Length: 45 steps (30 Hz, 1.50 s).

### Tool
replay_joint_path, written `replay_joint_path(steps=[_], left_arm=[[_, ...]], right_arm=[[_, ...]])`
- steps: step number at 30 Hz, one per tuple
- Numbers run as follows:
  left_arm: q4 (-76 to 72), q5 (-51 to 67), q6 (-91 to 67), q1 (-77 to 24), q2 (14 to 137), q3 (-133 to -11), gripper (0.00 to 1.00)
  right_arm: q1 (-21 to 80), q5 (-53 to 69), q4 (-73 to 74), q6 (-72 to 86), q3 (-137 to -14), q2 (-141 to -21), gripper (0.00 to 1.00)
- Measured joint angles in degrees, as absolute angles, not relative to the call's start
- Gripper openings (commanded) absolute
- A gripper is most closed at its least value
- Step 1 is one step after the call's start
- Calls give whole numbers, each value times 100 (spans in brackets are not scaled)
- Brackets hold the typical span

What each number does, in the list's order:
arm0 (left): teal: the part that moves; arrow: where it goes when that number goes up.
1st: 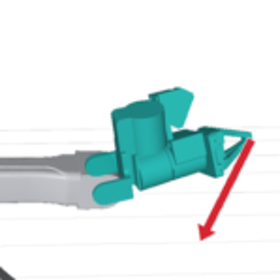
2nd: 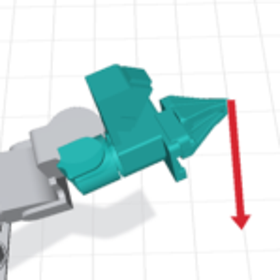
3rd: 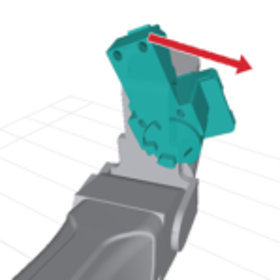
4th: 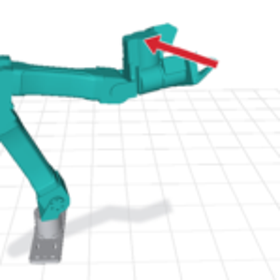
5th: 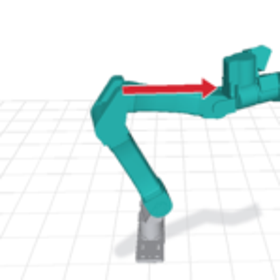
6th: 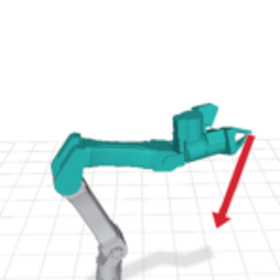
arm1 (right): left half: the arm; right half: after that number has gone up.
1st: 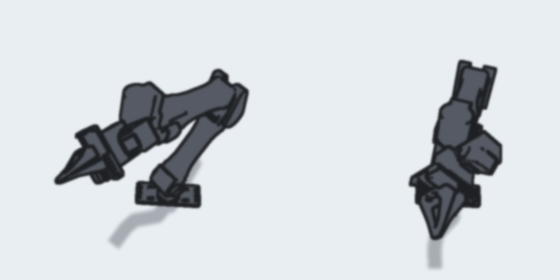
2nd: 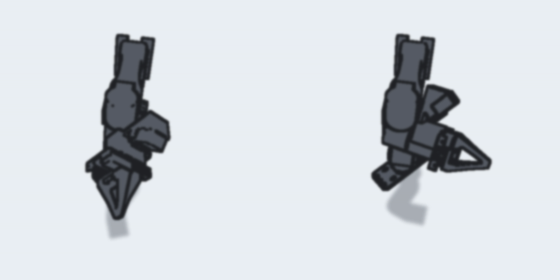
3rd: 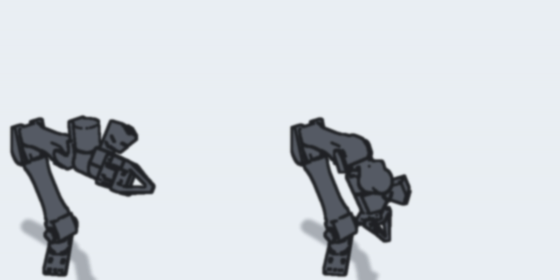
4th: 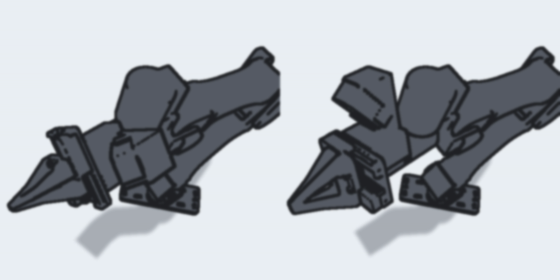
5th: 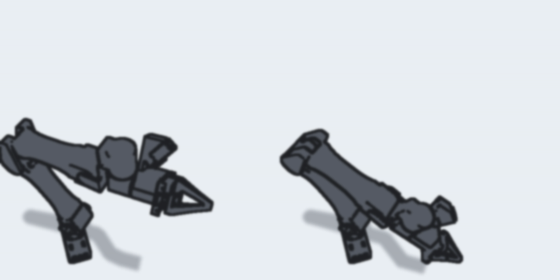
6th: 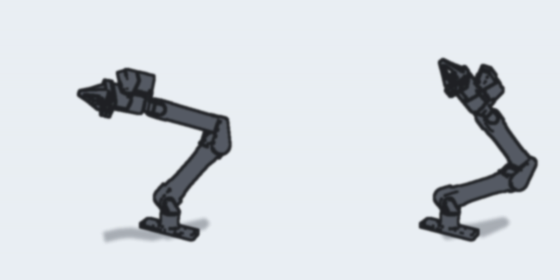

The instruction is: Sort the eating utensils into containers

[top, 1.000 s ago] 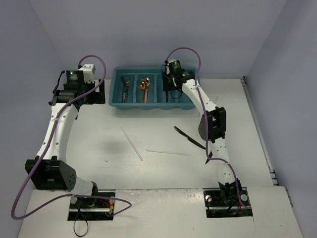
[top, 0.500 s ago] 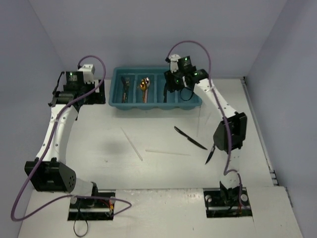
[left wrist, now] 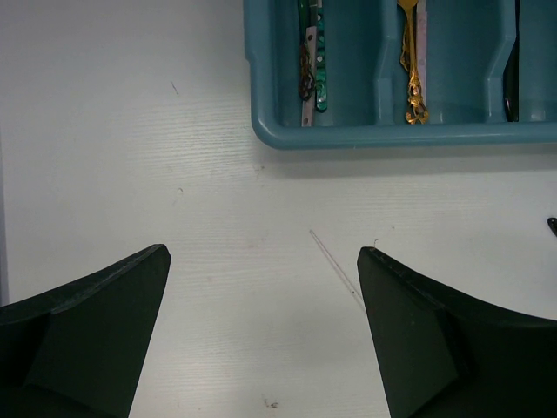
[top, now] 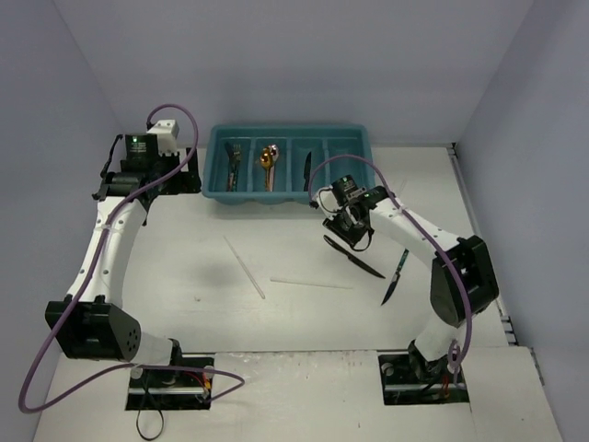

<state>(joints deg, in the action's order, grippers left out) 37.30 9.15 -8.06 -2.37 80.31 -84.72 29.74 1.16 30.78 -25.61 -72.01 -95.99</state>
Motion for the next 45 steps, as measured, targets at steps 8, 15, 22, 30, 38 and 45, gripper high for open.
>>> replay_joint_path(steps=[8, 15, 22, 30, 38, 45], left_arm=[[3673, 894, -812, -268, 7873, -8275, 87], [3671, 871, -808, -268, 7774, -8256, 87], [3667, 864, -786, -268, 7741, -8256, 87], [3667, 873, -762, -268, 7738, -8256, 87], [3664, 1002, -727, -268, 7655, -8254, 87], [3556, 1574, -714, -268, 7366, -8063, 87]], right_arm=[[2974, 277, 2973, -2515, -7183, -10399, 29], [2971, 462, 2890, -2527, -7219, -10948, 31], [2917, 611, 2875, -2521, -7447, -11134, 33], [2886, 760, 2921, -2578, -7607, -11266, 10], [2942, 844, 2934, -2784, -7625, -11263, 0], [3848, 677, 2839, -3233, -7165, -10710, 0]])
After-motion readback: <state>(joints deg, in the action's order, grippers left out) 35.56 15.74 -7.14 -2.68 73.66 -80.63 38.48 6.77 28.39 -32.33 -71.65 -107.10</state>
